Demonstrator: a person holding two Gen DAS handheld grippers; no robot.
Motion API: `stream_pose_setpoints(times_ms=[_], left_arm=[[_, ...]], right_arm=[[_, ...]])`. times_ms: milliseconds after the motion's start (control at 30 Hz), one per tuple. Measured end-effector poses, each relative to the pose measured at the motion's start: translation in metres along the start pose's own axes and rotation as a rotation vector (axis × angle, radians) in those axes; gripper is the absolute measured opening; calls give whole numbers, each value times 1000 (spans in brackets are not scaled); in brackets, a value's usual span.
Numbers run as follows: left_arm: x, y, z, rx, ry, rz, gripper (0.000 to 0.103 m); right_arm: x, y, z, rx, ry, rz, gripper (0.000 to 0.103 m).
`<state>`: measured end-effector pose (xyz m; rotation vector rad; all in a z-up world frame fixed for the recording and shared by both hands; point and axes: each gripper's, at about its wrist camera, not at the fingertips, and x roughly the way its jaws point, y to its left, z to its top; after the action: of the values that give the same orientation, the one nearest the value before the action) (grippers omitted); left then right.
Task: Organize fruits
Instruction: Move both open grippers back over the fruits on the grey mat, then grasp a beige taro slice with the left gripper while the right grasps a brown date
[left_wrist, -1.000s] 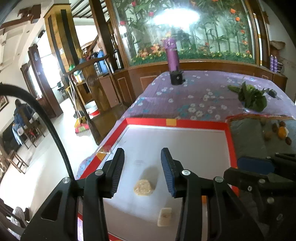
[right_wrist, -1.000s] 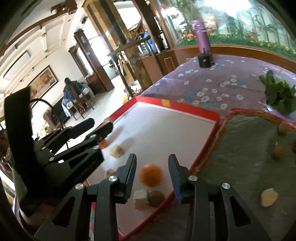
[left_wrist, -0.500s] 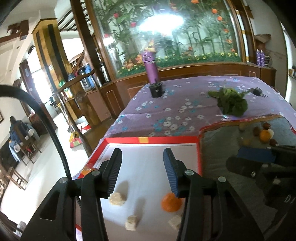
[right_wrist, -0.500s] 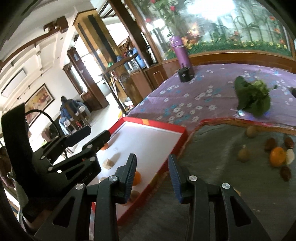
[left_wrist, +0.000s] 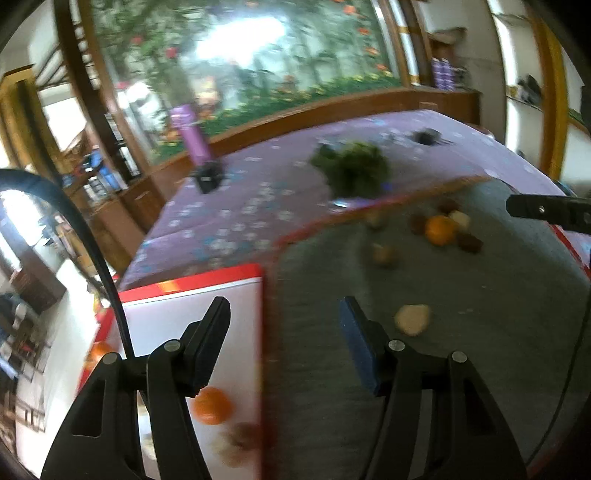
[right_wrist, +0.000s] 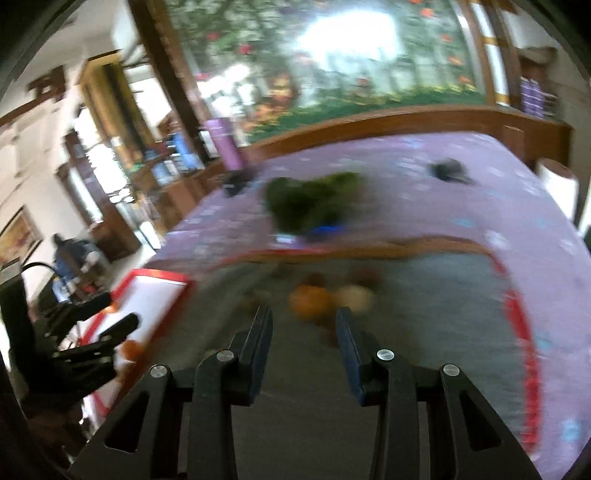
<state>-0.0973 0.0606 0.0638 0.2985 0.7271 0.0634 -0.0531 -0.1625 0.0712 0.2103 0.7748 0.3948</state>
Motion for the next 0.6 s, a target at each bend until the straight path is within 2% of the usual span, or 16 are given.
stream_pose_setpoints(times_ms=[133,267,433,600], left_arm=[[3,-28,8,38,12,-67,62],[12,-48,13,76,27,-88,63],[22,-53,11,84,60,-119,63],[34,-52,8,67,92,-147,63]], right_arm=[[-3,-38,-5,20,29,-60,39],[5,-48,-4,18,65,-48,39],[31,-28,4,-41,125,2,41],[62,-8,2,-114,211,-29,41]])
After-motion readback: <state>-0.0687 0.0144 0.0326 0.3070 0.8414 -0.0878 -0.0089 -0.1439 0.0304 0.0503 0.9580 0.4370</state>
